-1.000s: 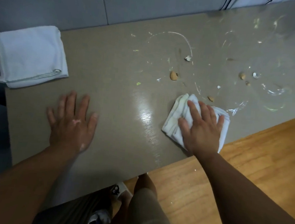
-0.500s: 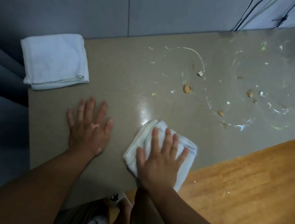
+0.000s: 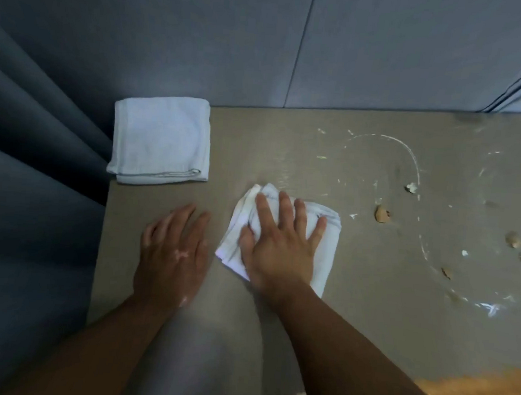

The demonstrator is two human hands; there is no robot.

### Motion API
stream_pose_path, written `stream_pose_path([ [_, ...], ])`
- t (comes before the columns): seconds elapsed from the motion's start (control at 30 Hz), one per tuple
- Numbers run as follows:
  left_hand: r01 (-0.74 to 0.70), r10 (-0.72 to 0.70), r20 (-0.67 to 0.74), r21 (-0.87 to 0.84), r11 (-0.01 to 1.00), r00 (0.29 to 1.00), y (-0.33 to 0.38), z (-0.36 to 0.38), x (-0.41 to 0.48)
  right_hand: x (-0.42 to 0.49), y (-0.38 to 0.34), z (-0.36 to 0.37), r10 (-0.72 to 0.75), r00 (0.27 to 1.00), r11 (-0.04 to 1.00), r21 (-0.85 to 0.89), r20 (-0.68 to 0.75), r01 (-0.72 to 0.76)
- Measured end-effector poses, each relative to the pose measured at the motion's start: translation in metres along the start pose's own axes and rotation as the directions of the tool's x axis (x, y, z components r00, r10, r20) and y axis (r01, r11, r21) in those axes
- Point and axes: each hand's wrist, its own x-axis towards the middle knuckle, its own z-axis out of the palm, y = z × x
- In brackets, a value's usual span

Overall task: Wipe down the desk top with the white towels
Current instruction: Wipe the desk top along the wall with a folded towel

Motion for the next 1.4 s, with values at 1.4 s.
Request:
stream_pose_path([
  [1.4, 0.026, -0.025, 0.014, -0.081, 0.996, 1.000, 0.002, 0.000, 0.001, 0.124, -0.017, -0.016, -0.076, 0.992, 0.997, 0.036, 0.102, 0.073],
])
